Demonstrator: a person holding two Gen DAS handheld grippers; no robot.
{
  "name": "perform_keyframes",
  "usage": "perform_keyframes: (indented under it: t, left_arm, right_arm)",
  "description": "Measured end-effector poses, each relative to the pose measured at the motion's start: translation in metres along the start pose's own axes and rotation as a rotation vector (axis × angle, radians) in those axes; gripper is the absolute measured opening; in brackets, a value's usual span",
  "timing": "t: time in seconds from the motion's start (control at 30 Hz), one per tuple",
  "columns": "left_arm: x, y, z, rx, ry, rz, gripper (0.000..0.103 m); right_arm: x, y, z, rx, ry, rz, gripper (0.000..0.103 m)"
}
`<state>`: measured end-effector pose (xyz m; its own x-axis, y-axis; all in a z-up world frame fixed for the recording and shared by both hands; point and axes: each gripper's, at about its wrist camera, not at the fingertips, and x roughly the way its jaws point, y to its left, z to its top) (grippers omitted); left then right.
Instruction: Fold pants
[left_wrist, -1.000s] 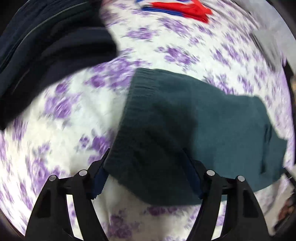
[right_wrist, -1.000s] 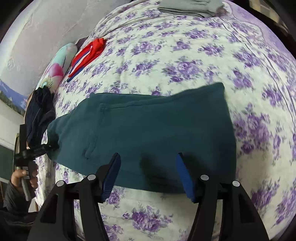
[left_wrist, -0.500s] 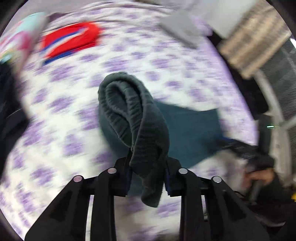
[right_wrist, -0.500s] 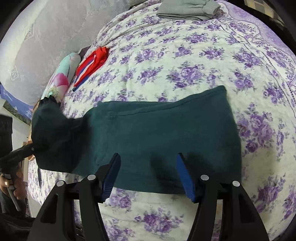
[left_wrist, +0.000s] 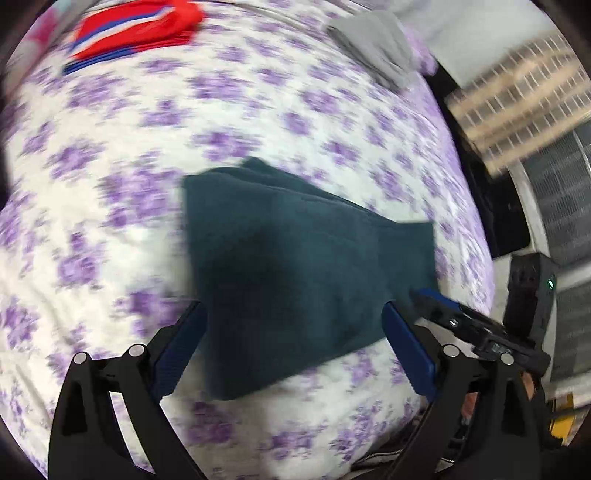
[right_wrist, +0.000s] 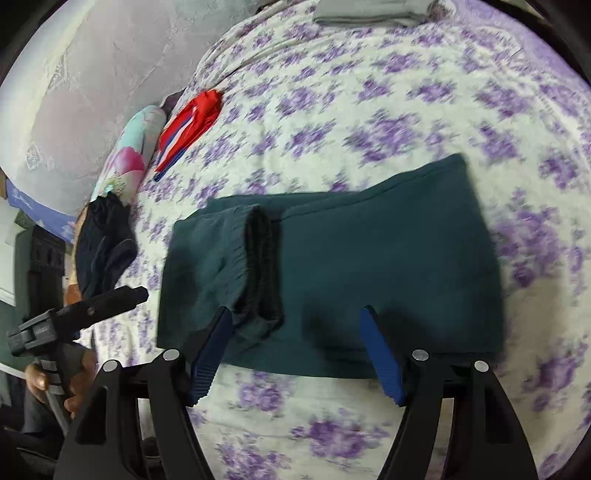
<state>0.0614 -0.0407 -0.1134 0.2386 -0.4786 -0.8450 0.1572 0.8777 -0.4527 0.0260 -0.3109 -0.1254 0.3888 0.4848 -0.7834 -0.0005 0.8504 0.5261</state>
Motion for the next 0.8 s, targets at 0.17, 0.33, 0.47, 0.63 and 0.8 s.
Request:
perform_keyframes:
  t: [0.17, 0.33, 0.47, 0.63, 0.8]
  left_arm:
    - [-0.001, 0.03, -0.009, -0.073, 0.006, 0.11, 0.093]
    - [0.009, 0.038, -0.02, -0.079, 0.043, 0.169, 0.093]
    - [0.007, 0.041, -0.021, -0.085, 0.034, 0.189, 0.093]
    - [0.003, 0.042, -0.019, -0.074, 0.015, 0.247, 0.093]
    - [-0.003, 0.023, -0.011, -0.004, -0.012, 0.256, 0.093]
  right_arm:
    - [0.023, 0.038, 0.004, -0.109, 0.032, 0.036, 0.072]
    - [0.055, 0.054, 0.002, -0.16, 0.093, -0.005, 0.018]
    - [0.052, 0.061, 0.0, -0.2, 0.081, 0.015, 0.018]
    - [-0.004, 0.073, 0.011, -0.225, -0.032, 0.157, 0.017]
    - [-0.078, 0.047, 0.017, -0.267, -0.181, 0.115, 0.017]
